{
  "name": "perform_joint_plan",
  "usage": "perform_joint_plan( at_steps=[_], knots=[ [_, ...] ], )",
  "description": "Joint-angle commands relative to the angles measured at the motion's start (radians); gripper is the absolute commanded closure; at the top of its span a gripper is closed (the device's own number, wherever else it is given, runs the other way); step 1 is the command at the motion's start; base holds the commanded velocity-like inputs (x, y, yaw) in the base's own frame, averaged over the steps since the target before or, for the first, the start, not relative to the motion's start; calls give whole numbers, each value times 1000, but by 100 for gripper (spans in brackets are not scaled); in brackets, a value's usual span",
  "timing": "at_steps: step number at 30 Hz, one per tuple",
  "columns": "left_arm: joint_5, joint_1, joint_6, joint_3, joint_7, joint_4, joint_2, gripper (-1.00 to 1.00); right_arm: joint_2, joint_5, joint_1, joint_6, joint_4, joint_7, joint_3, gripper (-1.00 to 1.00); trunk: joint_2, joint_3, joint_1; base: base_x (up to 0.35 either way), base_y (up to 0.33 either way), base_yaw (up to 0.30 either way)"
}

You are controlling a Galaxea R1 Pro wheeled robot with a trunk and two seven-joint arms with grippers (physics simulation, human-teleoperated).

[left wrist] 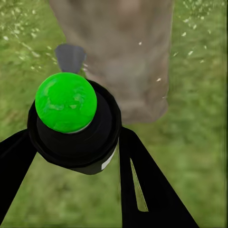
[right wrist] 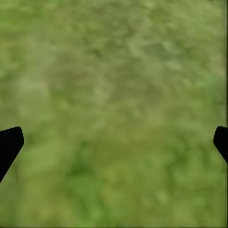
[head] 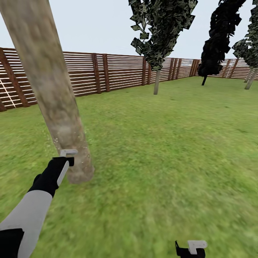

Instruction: In the garden, pick up the pesticide atomizer on the floor and spray pesticide onto both trees until each tree trunk is fully covered.

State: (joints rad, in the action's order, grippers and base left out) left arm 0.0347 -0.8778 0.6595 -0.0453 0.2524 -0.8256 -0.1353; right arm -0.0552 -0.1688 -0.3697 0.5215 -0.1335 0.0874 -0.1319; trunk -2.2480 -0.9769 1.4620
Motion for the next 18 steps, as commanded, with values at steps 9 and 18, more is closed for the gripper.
perform_joint_plan(
  at_steps=[9,18],
  knots=[
    [-2,6,-2,5,3,0,-3,100,0,0,0,0,0,0,0,-100,0,0,0,137,-273,0],
    [-1,14,-12,-10,28,8,-53,100,1,0,0,0,0,0,0,-100,0,0,0,174,-243,209]
  ],
)
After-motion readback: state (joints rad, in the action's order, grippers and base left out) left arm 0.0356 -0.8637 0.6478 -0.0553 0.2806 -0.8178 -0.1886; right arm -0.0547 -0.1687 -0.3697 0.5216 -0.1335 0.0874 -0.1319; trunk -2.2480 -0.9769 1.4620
